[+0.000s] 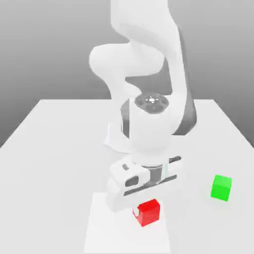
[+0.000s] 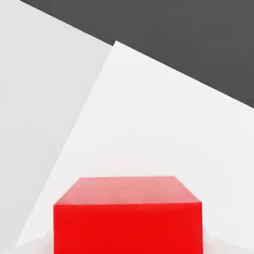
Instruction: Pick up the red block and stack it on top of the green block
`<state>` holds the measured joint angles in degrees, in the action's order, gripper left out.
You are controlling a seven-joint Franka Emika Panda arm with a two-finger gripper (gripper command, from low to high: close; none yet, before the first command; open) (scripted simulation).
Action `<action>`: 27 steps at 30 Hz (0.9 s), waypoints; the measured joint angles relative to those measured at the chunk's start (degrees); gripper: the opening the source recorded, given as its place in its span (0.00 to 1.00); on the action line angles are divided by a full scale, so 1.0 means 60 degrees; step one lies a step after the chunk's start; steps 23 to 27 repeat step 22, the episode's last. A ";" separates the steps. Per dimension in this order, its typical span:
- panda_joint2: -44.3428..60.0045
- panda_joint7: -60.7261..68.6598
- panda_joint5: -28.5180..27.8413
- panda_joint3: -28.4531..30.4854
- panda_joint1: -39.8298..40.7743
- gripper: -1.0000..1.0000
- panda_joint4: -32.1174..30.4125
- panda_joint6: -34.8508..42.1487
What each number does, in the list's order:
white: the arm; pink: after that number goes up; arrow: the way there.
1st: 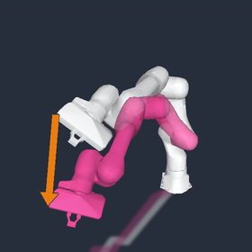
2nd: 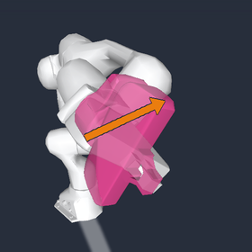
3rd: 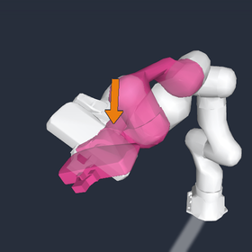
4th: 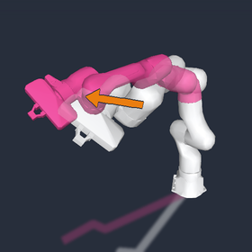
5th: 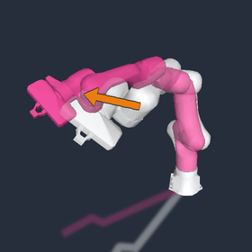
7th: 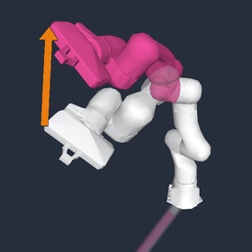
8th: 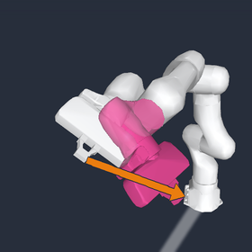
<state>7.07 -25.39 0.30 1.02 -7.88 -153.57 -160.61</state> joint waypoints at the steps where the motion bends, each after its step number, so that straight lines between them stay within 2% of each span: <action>1: -0.0310 0.0019 -0.0004 -0.0037 -0.0030 0.00 -0.0046 0.0264; 7: -0.1096 0.1195 0.0239 -0.1213 -0.2086 0.00 -0.0176 0.0912; 13: -0.1617 0.2223 0.0190 -0.1963 -0.4226 0.00 -0.0279 0.1331; 18: -0.0250 0.1830 -0.0543 -0.1726 -0.4410 0.00 -0.0225 0.0043; 19: 0.0082 0.1714 -0.0705 -0.1646 -0.4457 1.00 -0.0213 -0.0272; 27: 0.0082 0.1714 -0.0705 -0.1646 -0.4457 1.00 -0.0213 -0.0272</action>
